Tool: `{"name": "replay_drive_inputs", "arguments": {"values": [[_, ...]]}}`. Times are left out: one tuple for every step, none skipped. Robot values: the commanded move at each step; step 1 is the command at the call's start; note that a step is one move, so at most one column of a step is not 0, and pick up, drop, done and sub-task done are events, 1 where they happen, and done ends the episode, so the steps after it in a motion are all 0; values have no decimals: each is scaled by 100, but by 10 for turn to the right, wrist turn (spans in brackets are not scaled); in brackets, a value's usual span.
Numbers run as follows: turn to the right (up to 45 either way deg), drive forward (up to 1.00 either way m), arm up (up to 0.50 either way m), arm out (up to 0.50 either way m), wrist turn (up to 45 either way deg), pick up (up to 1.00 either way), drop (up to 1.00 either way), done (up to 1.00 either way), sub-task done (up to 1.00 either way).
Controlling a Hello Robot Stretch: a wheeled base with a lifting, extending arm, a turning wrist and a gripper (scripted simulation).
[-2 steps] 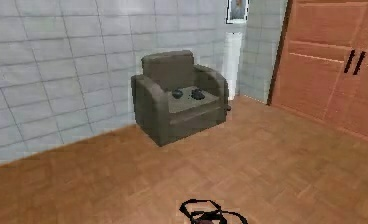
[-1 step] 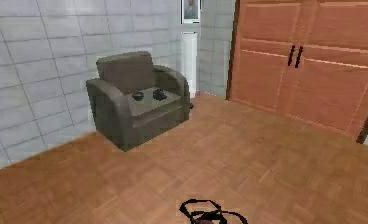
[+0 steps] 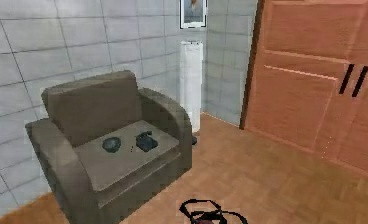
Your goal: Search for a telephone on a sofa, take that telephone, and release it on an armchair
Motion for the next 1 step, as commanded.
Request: {"name": "replay_drive_inputs", "arguments": {"values": [[30, 0, 0, 0, 0, 0, 0, 0, 0]]}}
